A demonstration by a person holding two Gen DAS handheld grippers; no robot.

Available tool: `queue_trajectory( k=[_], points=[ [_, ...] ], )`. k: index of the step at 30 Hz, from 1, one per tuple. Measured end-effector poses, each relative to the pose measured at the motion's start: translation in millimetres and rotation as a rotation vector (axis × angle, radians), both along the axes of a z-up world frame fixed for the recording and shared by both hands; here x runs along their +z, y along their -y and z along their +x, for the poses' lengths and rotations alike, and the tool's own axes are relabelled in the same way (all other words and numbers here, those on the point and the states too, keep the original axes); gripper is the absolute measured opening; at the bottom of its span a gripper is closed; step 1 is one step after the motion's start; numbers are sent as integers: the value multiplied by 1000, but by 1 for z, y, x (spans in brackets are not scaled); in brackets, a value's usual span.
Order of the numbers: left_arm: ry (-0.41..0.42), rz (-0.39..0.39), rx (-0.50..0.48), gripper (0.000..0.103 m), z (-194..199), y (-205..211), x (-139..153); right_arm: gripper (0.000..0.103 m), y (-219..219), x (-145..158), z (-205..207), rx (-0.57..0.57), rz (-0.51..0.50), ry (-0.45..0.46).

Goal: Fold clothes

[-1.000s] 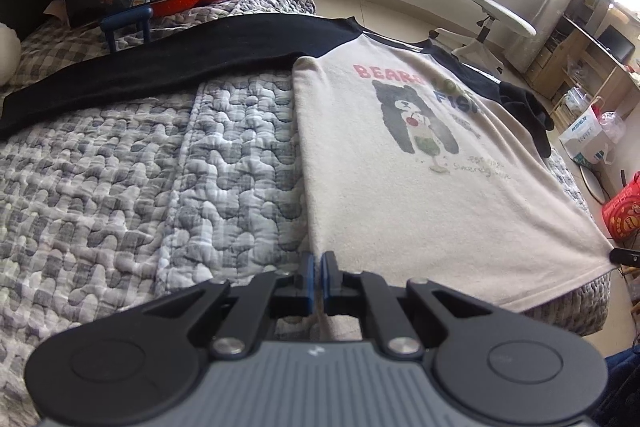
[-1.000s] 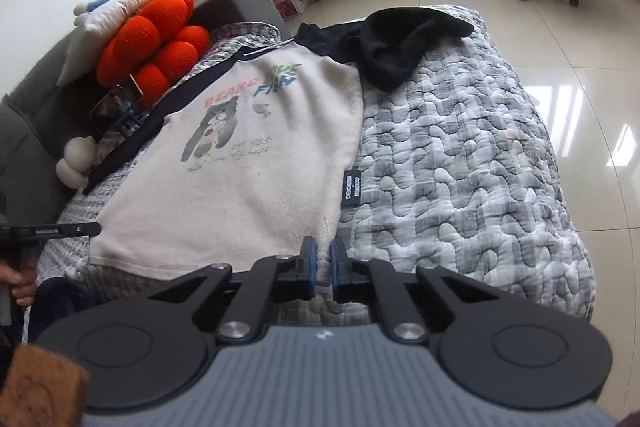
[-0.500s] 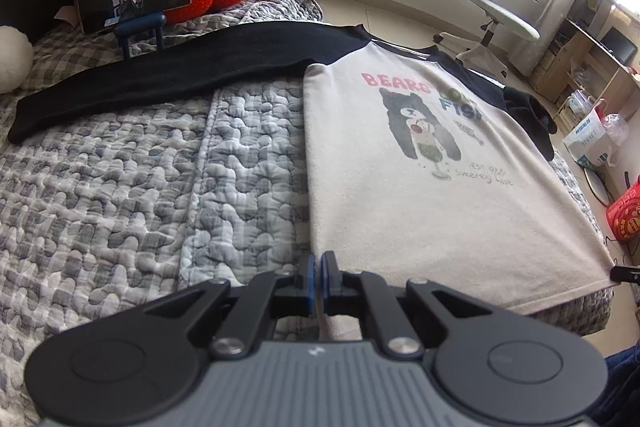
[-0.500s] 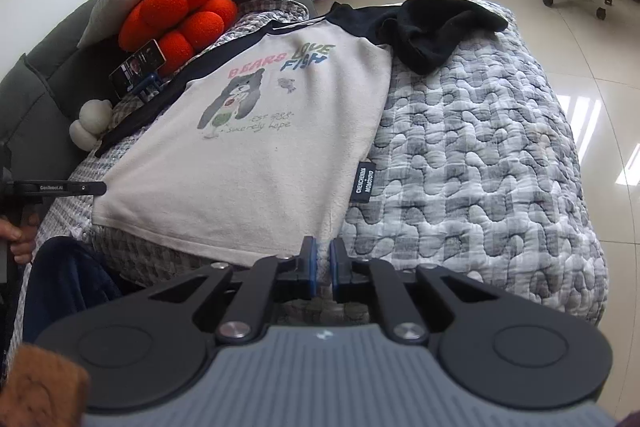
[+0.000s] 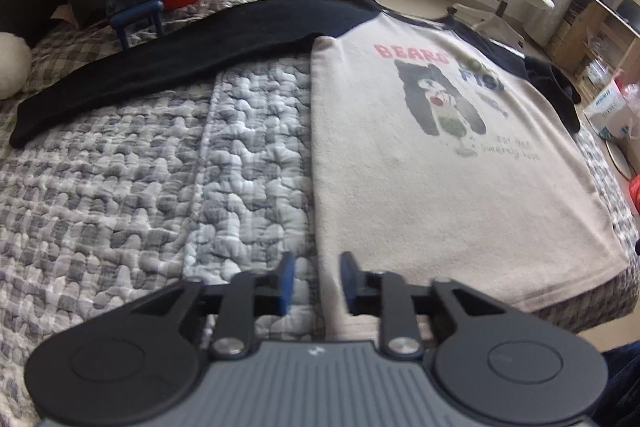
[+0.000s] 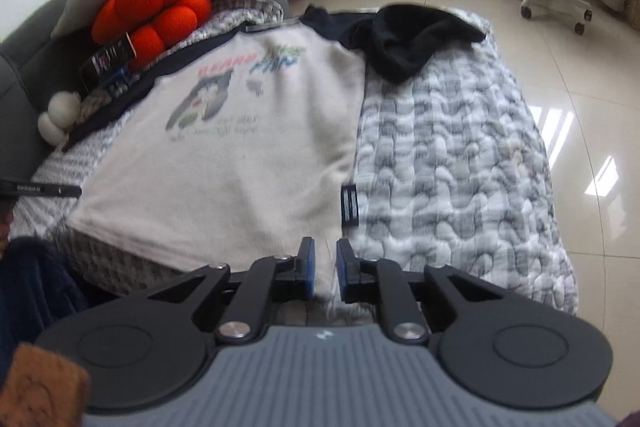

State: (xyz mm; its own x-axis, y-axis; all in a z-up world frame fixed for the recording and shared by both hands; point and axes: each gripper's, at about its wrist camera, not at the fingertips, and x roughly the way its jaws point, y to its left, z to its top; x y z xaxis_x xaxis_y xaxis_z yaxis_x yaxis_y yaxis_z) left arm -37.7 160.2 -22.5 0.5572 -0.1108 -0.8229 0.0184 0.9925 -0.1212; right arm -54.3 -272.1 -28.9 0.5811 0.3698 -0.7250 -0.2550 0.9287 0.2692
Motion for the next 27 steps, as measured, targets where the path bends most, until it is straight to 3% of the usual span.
queue_trajectory(
  k=[5, 7, 9, 14, 19, 27],
  points=[
    [24, 34, 42, 37, 6, 6, 19, 18, 1, 11, 5, -34, 7, 44],
    [36, 40, 54, 42, 10, 12, 28, 18, 1, 16, 7, -39, 8, 61],
    [57, 49, 75, 55, 17, 22, 37, 18, 1, 19, 7, -43, 5, 79],
    [125, 84, 77, 63, 36, 56, 52, 18, 4, 22, 12, -73, -16, 100],
    [142, 83, 35, 64, 53, 75, 48, 18, -1, 20, 23, -113, -54, 101],
    [160, 60, 85, 68, 60, 59, 55, 18, -19, 29, 32, -152, -93, 164]
  ],
)
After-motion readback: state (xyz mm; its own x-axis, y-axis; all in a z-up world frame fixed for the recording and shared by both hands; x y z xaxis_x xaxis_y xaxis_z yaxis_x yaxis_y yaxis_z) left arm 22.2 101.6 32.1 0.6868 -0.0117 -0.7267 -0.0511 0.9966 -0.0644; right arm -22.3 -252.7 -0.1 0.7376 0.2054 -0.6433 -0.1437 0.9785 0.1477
